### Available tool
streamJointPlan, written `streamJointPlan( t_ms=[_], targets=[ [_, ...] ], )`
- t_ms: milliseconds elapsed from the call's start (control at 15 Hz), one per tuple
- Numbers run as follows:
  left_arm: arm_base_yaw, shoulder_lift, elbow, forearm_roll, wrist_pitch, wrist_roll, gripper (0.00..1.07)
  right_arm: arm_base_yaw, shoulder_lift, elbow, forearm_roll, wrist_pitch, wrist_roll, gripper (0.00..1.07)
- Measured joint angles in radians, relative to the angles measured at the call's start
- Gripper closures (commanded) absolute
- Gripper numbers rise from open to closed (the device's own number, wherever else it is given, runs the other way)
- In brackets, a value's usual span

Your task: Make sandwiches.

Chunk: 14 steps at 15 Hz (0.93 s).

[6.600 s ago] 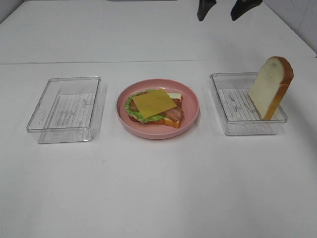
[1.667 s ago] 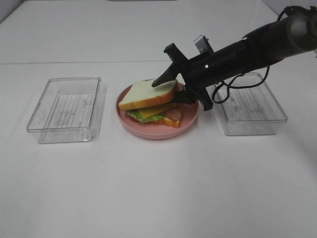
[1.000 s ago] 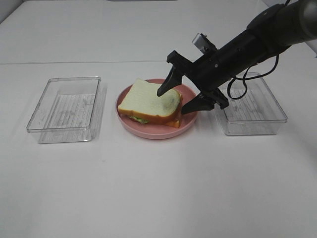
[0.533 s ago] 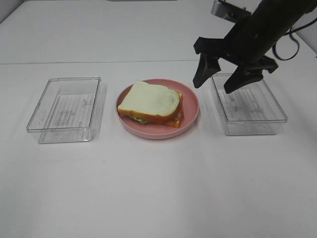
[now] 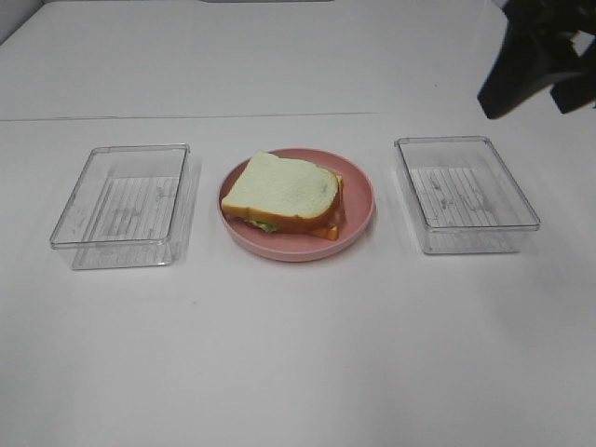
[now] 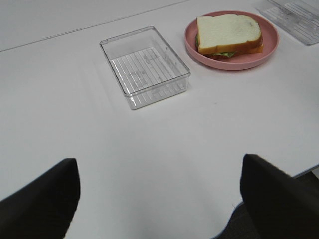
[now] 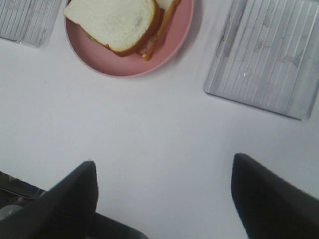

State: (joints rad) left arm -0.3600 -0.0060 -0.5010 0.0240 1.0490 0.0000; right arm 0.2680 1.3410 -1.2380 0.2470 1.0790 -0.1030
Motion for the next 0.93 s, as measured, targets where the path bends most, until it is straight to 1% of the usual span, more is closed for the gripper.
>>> streamJointPlan(
  t_ms=[267, 333, 400, 467, 533, 667, 867, 933],
  targets=[
    [0.0, 0.0, 0.0, 0.0, 0.0, 0.0, 0.24, 0.0, -0.305, 0.281, -0.044, 0.008, 0.001, 0.37],
    [0.0, 0.0, 0.0, 0.0, 0.0, 0.0, 0.24, 0.0, -0.427, 0.379, -0.044, 0.012, 0.001, 0.37],
    [0.0, 0.0, 0.0, 0.0, 0.0, 0.0, 0.24, 0.0, -0.513, 0.44, -0.046, 0.013, 0.001, 0.37],
    [0.0, 0.0, 0.0, 0.0, 0.0, 0.0, 0.24, 0.0, -0.589, 0.489, -0.054, 0.013, 0.001, 0.37],
    [0.0, 0.0, 0.0, 0.0, 0.0, 0.0, 0.24, 0.0, -0.631, 0.509, -0.064, 0.012, 0.0, 0.37],
    [0.0, 0.0, 0.0, 0.0, 0.0, 0.0, 0.24, 0.0, -0.773, 0.59, -0.103, -0.003, -0.009, 0.37],
    [0.0, 0.0, 0.0, -0.001, 0.0, 0.0, 0.24, 0.0, -0.987, 0.697, -0.114, -0.013, -0.033, 0.37],
    [0.0, 0.0, 0.0, -0.01, 0.0, 0.017, 0.24, 0.0, -1.03, 0.715, -0.114, -0.011, -0.037, 0.37]
  ],
)
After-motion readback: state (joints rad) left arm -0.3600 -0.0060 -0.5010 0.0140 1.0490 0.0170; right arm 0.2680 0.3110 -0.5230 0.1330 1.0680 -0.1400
